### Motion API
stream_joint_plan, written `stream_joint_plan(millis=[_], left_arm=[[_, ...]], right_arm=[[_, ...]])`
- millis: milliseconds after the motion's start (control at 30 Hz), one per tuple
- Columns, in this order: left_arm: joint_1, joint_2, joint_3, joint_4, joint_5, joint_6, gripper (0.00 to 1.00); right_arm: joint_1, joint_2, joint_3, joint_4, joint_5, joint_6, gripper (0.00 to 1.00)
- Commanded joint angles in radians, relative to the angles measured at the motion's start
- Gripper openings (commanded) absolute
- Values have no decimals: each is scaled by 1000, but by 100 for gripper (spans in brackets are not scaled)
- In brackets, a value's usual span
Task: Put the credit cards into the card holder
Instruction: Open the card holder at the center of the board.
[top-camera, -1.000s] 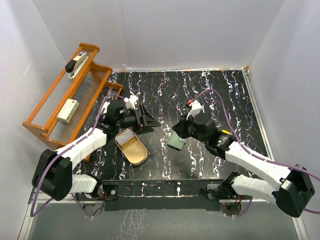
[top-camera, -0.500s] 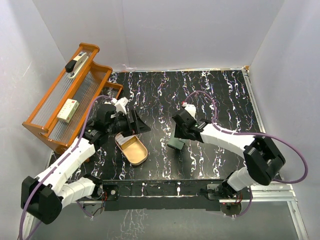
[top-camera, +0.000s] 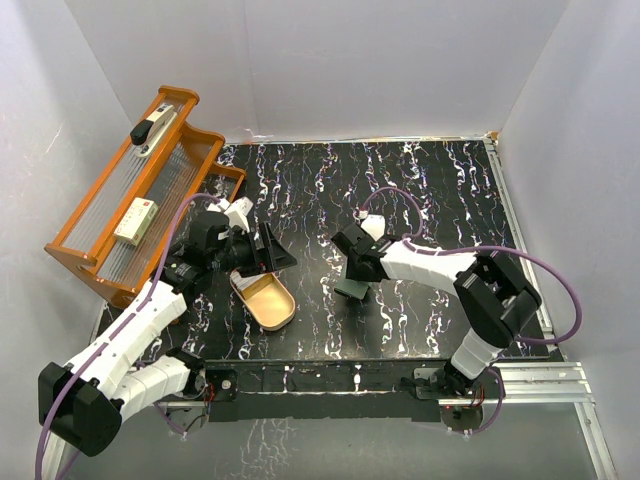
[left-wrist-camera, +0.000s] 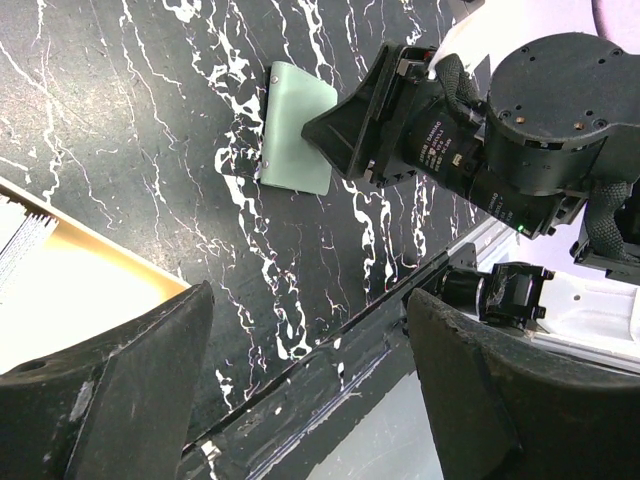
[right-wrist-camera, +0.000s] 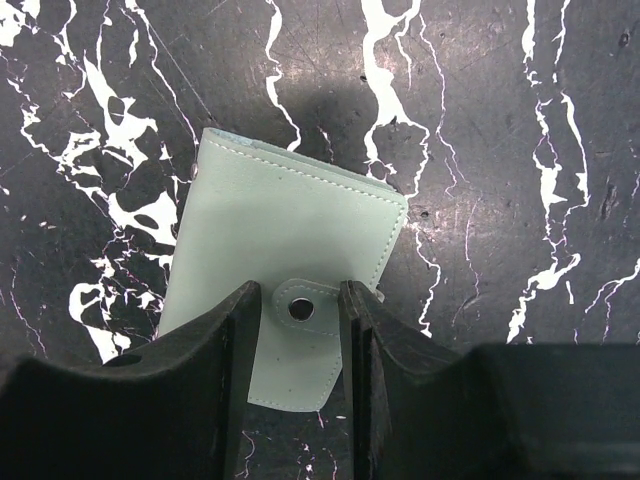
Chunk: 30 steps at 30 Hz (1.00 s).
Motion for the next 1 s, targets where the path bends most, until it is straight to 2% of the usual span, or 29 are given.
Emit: stream_joint_plan(millis=[0, 133, 200, 367, 500, 767, 967], left_arm=[[-3, -22, 0, -25, -1, 13, 77], [-4, -30, -1, -36, -3, 13, 77], [-5, -27, -2, -42, -3, 12, 76], [-4, -3, 0, -32, 23, 1, 74], [-4, 13, 11, -28, 28, -9, 72], [-17, 72, 8, -8, 49, -30, 70], [-44, 109, -16, 80, 75, -95, 69]], right_arm=[[19, 36, 33, -13, 54, 25, 36], [27, 54, 26, -17, 70, 13, 32], [31, 52, 18, -13, 69, 2, 20], [34, 20, -11, 6, 61, -28, 0], [32, -20, -42, 41, 55, -66, 0], [34, -155, -132, 215, -36, -174, 0], [34, -275, -219, 332, -88, -218, 0]])
